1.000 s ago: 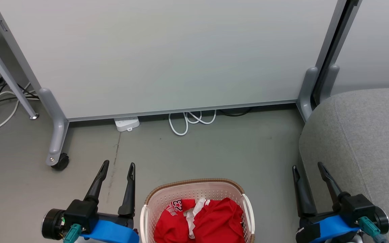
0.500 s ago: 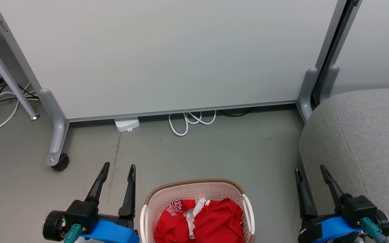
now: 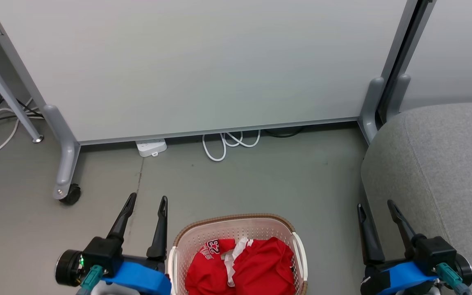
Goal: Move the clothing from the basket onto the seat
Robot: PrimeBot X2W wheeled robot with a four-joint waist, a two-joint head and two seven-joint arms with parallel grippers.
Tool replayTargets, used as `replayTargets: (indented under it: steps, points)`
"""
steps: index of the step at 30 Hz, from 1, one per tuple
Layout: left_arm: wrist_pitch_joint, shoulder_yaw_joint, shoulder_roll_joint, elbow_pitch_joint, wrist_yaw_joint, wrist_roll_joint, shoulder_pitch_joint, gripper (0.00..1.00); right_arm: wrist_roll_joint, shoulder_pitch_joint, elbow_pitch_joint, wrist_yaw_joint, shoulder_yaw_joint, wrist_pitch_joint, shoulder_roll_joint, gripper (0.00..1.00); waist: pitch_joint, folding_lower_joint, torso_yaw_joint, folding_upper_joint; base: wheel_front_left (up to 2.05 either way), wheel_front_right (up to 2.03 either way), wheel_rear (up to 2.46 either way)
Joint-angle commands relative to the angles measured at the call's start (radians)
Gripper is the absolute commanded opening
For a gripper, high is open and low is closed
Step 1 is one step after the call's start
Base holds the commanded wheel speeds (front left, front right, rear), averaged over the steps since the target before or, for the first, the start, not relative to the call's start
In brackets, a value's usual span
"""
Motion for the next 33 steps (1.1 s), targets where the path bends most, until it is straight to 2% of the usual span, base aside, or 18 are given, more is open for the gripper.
replayTargets:
  steps: [1,12,23,33]
  points:
    - [-0.003,-0.009,0.004,0.012,-0.009,-0.002,-0.026,1.00,0.003,-0.016,-0.001,0.000,0.001,-0.005,0.001,1.00,0.011,0.0000,-0.008,-0.0001,0.00,0.00,0.00]
    - [-0.003,-0.084,0.004,0.119,-0.038,0.004,-0.192,1.00,-0.005,-0.075,-0.026,0.000,0.006,-0.003,0.001,1.00,0.137,0.0000,-0.074,-0.0001,0.00,0.00,0.00]
    - [-0.003,-0.197,0.007,0.353,-0.078,0.054,-0.401,1.00,0.011,-0.192,-0.057,0.000,0.012,-0.003,0.001,1.00,0.323,0.0000,-0.162,-0.0001,0.00,0.00,0.00]
    - [-0.003,-0.322,0.017,0.562,-0.085,0.065,-0.552,1.00,0.025,-0.308,-0.086,0.000,0.036,-0.003,0.001,1.00,0.501,0.0000,-0.221,-0.0001,0.00,0.00,0.00]
